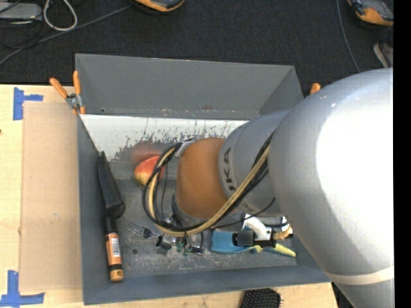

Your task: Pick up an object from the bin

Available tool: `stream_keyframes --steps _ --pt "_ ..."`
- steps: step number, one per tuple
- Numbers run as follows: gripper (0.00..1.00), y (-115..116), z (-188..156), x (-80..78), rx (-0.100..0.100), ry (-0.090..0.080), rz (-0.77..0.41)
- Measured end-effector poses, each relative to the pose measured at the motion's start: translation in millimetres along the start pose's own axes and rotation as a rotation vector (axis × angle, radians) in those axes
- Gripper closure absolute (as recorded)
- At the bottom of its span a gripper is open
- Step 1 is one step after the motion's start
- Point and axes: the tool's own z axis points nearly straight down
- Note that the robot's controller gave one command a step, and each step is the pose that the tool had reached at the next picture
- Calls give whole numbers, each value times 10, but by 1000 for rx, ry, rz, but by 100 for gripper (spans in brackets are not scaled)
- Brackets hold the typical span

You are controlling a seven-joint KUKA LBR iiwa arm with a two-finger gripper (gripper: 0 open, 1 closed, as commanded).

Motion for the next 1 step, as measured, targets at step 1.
stream_keyframes --steps 1 --pt "100 0 0 0 0 0 0"
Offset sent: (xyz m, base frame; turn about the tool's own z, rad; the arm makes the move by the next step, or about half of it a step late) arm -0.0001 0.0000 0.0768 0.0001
